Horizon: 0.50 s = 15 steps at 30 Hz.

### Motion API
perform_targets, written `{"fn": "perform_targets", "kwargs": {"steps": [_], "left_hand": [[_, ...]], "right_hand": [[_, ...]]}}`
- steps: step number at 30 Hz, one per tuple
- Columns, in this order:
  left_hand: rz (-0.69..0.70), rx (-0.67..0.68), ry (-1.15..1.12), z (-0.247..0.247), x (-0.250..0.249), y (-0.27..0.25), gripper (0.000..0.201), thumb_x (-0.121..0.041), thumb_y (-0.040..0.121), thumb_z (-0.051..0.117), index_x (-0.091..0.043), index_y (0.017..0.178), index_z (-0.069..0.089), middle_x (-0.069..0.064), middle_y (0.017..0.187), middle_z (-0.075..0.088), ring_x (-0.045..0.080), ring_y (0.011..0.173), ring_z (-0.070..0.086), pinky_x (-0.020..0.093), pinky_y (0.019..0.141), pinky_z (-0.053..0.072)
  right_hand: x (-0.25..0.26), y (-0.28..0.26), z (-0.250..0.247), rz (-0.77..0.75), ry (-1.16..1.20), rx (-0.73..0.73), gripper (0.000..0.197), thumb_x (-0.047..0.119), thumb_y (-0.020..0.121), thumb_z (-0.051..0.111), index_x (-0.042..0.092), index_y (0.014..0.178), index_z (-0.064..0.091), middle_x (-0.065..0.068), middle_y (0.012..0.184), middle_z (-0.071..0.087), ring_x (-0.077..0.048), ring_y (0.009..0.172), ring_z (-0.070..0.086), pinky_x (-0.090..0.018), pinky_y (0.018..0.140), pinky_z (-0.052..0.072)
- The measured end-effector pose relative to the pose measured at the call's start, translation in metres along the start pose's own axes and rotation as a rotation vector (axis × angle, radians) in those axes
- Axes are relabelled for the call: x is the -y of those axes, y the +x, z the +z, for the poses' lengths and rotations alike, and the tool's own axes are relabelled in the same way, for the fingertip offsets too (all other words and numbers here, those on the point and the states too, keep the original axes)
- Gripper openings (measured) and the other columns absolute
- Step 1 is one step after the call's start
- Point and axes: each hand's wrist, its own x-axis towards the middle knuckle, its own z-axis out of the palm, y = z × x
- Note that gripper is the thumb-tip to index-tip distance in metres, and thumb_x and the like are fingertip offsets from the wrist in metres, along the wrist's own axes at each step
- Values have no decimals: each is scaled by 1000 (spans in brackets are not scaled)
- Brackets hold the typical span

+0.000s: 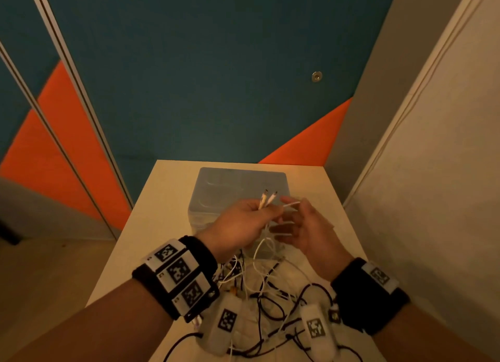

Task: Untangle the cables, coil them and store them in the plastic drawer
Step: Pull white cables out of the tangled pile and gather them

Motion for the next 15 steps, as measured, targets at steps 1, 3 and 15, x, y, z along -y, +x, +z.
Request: {"fn": "perform_targets", "kwargs": {"steps": [1,3,15], "left_hand": [[4,22,25,1,2,-2,29,-32,98,58,-20,72,65,-4,53,32,10,44,26,26,45,20],[-5,60,80,3,5,-5,29,-32,98,57,-17,75,67,-9,48,35,7,40,28,22,42,23],[123,-351,-49,-10,-20,24,39,-49,94,58,-11,89,67,-12,49,43,10,43,40,24,45,34]], "right_hand": [[5,4,2,-4,26,-43,39,43,97,37,17,115,59,-6,82,70,-20,72,67,-36,69,53],[14,9,7,-55,8,-85,31,30,103,36,9,110,58,-6,75,68,-18,60,63,-30,58,51],[31,42,34,-181,-743,161,32,24,103,36,18,76,50,-5,67,51,-20,58,52,-39,61,49]]}}
